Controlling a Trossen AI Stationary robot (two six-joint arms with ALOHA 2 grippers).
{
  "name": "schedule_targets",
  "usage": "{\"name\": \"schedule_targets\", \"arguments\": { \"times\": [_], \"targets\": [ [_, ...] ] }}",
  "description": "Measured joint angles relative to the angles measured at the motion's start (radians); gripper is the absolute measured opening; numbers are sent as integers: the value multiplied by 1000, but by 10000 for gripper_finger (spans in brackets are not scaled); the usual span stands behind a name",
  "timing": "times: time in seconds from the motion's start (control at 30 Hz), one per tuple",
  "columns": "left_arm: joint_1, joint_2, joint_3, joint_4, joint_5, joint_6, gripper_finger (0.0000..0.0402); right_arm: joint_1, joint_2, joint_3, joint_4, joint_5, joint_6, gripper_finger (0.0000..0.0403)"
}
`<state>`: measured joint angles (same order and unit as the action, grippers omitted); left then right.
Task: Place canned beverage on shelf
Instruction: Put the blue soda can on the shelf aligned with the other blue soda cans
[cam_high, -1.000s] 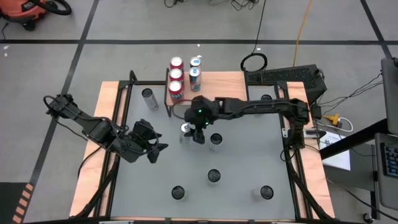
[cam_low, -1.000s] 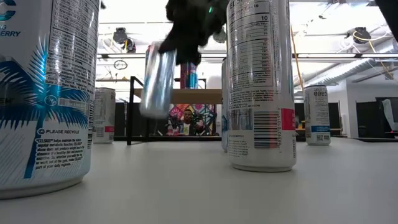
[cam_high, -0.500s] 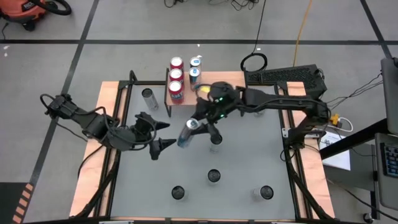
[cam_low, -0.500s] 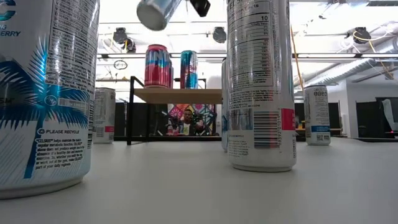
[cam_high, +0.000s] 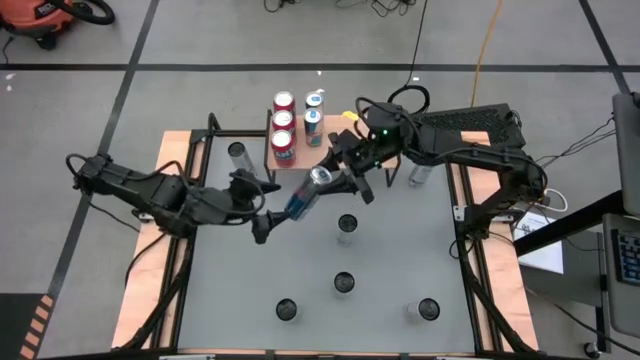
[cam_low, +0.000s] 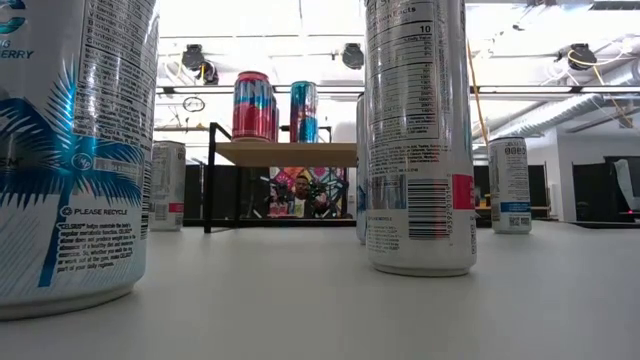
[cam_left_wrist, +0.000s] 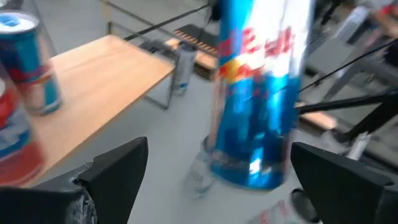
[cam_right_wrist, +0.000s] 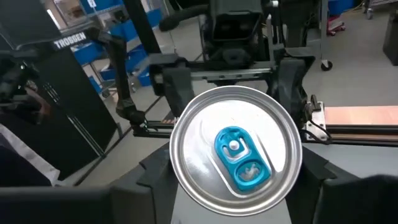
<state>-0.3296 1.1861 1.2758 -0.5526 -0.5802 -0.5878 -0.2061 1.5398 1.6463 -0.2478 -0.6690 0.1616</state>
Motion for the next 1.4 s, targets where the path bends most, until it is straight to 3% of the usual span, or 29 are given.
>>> {"name": "schedule_targets", "arguments": {
  "times": [0.37, 0.67, 1.13, 1.4],
  "targets": [
    [51, 77, 0, 68, 137, 19, 388, -17, 1, 0, 61, -13, -2, 189],
    [54, 102, 0, 182, 101, 18, 329, -17, 1, 0, 64, -17, -5, 189],
    [53, 97, 0, 173, 96, 26, 230, -17, 1, 0, 54, -20, 15, 197],
    [53, 97, 0, 179, 100, 19, 227, -15, 1, 0, 51, -16, 38, 228]
  ]
}}
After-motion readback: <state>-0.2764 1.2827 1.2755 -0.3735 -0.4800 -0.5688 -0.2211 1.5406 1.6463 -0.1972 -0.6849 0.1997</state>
